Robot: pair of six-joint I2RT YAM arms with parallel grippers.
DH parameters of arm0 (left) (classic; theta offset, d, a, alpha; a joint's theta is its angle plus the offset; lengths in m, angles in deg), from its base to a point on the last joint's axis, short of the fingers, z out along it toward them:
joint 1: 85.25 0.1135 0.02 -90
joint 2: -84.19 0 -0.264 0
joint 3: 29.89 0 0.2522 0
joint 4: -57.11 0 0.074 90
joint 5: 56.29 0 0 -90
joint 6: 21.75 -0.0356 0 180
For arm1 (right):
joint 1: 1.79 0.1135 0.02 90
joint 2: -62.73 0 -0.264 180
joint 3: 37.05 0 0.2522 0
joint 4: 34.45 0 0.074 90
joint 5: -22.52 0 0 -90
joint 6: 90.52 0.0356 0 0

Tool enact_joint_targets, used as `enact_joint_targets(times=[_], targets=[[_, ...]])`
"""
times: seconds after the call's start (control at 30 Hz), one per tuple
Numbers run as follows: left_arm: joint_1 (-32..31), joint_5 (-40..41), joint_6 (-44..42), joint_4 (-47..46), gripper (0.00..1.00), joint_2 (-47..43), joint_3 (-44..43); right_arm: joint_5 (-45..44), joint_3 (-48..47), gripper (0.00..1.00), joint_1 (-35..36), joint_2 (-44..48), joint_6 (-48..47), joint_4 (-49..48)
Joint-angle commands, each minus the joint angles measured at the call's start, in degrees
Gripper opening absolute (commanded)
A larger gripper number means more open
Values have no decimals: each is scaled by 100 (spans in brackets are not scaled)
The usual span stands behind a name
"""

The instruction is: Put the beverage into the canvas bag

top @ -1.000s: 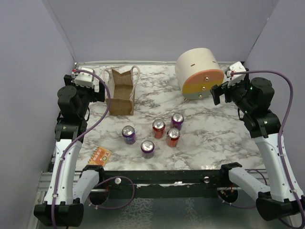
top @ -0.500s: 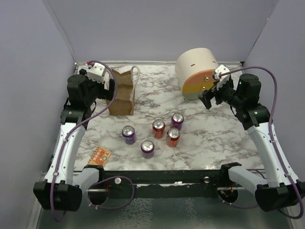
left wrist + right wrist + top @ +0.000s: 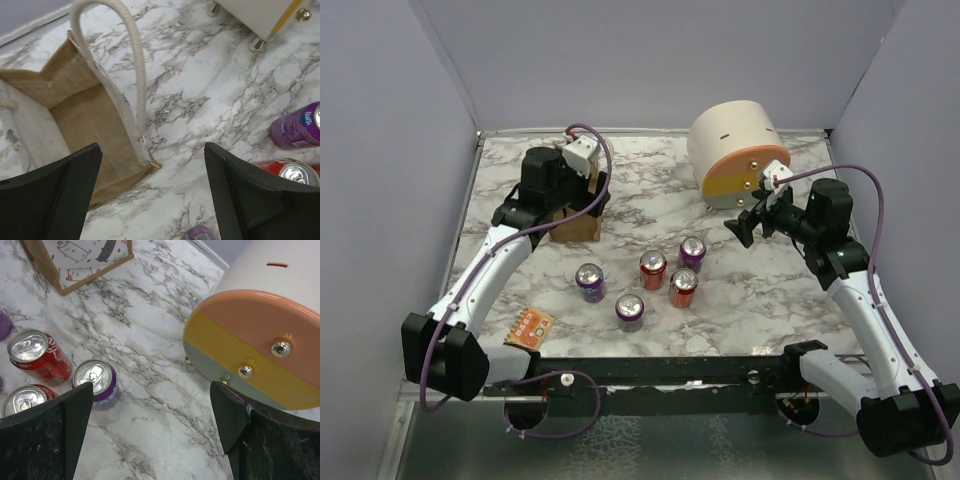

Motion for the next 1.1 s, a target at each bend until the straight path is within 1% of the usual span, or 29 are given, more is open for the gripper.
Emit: enact_joint_targets(times=[0.0,0.13,0.27,0.33,0.53,0.7,0.87,1.07], targets=[[-240,332,261,-273,85,346,-176,389,100,100,-44,225,29,-376],[-296,637,381,-327,84,777,-290,410,141,100,-40,211,23,-341],[-369,845,315,-352,78,1097,-326,444,165,100,-40,164,9,-349],[-385,807,293,-378,74,1209,-295,502,172,100,-40,146,9,-354],[-418,605,426,-488,55,1474,-270,539,237,100,-55,147,9,-375],[-423,760,563,-504,47,1652,-264,548,250,100,-74,135,-2,-384],[-439,686,680,-539,36,1665,-201,536,275,100,-102,142,-42,-396],[-448,256,1003,-466,17,1660,-171,536,303,100,-170,128,-44,-428]])
